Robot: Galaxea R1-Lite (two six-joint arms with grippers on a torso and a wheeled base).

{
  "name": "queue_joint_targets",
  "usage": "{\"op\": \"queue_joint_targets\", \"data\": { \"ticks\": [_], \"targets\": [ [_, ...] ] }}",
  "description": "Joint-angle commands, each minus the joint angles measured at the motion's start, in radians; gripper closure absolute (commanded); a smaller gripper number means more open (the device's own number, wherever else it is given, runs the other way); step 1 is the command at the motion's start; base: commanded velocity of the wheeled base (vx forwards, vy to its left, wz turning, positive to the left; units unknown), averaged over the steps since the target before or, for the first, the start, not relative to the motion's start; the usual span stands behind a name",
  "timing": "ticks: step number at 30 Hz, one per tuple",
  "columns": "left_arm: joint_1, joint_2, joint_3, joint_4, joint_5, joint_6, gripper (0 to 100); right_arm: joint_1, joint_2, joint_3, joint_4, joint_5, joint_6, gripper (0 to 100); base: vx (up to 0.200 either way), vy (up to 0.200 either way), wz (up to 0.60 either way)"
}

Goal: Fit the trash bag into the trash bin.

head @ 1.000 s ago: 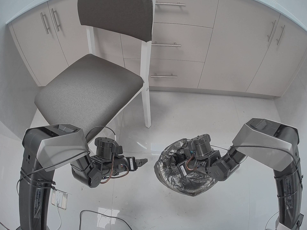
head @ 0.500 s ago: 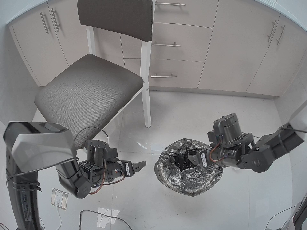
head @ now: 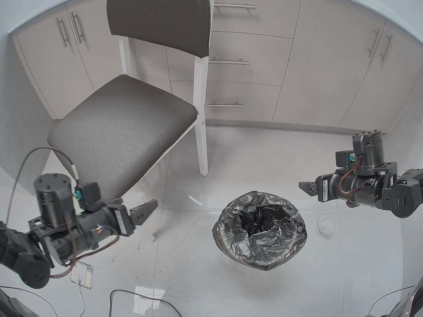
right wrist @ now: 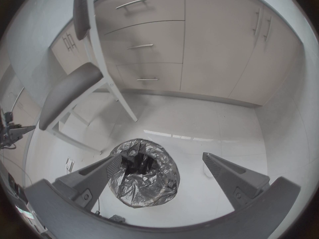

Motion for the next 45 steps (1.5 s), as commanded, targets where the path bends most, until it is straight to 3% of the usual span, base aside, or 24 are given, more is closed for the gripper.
{"op": "queue_joint_targets", "data": {
  "ticks": [1, 4, 6, 7, 10, 11, 14, 21, 30, 35, 38, 42, 45],
  "targets": [
    [0.217, -0.660, 0.136, 0.310, 0.158, 0.170, 0, -0.231, -0.014, -0.075, -0.098, 0.108, -0.008, 0, 0.000, 0.000, 0.00],
    [0.243, -0.783, 0.162, 0.380, 0.164, 0.180, 0, -0.254, 0.037, -0.148, -0.101, 0.110, -0.038, 0, 0.000, 0.000, 0.00],
    [0.250, -0.873, 0.177, 0.472, 0.173, 0.186, 0, -0.259, 0.072, -0.201, -0.101, 0.110, -0.051, 0, 0.000, 0.000, 0.00],
    [0.272, -0.971, 0.179, 0.580, 0.193, 0.186, 0, -0.256, 0.100, -0.246, -0.101, 0.110, -0.051, 0, 0.000, 0.000, 0.00],
    [0.300, -1.063, 0.176, 0.678, 0.213, 0.186, 0, -0.248, 0.116, -0.272, -0.101, 0.110, -0.052, 0, 0.000, 0.000, 0.00],
    [0.336, -1.169, 0.177, 0.782, 0.218, 0.189, 0, -0.228, 0.139, -0.302, -0.099, 0.110, -0.052, 0, 0.000, 0.000, 0.00],
    [0.373, -1.304, 0.179, 0.902, 0.214, 0.192, 0, -0.194, 0.175, -0.356, -0.101, 0.110, -0.052, 0, 0.000, 0.000, 0.00],
    [0.382, -1.553, 0.224, 1.115, 0.218, 0.221, 0, -0.151, 0.284, -0.493, -0.102, 0.104, -0.049, 0, 0.000, 0.000, 0.00],
    [0.398, -1.565, 0.291, 1.032, 0.205, 0.293, 0, -0.141, 0.406, -0.615, -0.150, 0.104, -0.045, 0, 0.000, 0.000, 0.00],
    [0.398, -1.566, 0.289, 1.029, 0.116, 0.385, 0, -0.144, 0.557, -0.776, -0.216, 0.096, -0.045, 0, 0.000, 0.000, 0.00],
    [0.398, -1.563, 0.306, 1.029, 0.035, 0.342, 0, -0.148, 0.660, -0.896, -0.208, 0.094, -0.045, 0, 0.000, 0.000, 0.00],
    [0.399, -1.540, 0.317, 1.011, 0.029, 0.328, 0, -0.164, 0.799, -1.043, -0.205, 0.091, -0.046, 0, 0.000, 0.000, 0.00],
    [0.398, -1.540, 0.319, 1.009, 0.029, 0.330, 0, -0.181, 0.928, -1.207, -0.124, 0.068, -0.046, 0, 0.000, 0.000, 0.00]
  ]
}}
